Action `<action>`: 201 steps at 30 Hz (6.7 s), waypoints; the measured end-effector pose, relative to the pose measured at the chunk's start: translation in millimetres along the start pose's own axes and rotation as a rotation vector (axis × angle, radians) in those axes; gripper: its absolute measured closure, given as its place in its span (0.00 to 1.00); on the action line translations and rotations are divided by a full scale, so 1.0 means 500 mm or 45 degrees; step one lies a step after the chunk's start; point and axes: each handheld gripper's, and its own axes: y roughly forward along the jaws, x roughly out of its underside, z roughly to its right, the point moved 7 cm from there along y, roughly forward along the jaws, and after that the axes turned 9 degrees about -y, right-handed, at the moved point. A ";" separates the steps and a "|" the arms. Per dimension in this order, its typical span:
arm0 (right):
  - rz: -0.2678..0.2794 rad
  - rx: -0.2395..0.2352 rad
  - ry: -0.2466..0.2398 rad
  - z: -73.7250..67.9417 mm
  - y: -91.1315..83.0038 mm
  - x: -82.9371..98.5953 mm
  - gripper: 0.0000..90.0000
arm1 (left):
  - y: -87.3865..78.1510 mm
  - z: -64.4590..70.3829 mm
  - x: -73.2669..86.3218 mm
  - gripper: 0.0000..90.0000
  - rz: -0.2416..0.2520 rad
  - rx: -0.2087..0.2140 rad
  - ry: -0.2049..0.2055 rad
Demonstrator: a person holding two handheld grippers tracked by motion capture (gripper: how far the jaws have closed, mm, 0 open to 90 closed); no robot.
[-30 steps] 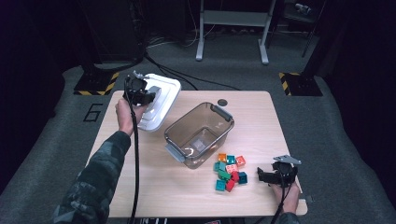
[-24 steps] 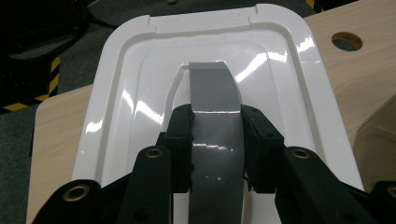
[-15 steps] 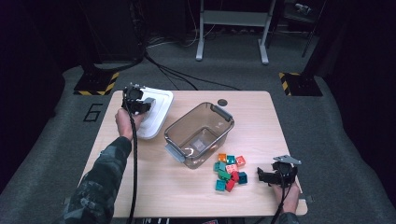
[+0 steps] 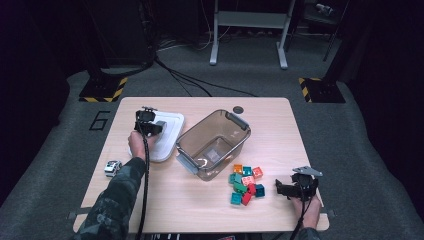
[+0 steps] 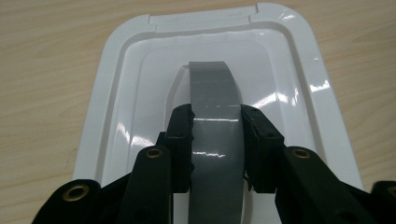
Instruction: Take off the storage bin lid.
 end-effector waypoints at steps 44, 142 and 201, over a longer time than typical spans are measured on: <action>0.002 0.000 -0.005 0.000 0.000 0.000 0.01 | -0.202 -0.218 0.190 0.00 0.085 0.051 -0.063; 0.004 -0.002 -0.006 0.000 -0.001 0.000 0.02 | -0.260 -0.153 0.141 0.54 0.310 0.132 0.002; 0.004 0.003 0.013 -0.002 -0.002 0.000 0.04 | -0.320 0.152 -0.009 0.53 0.338 0.419 0.362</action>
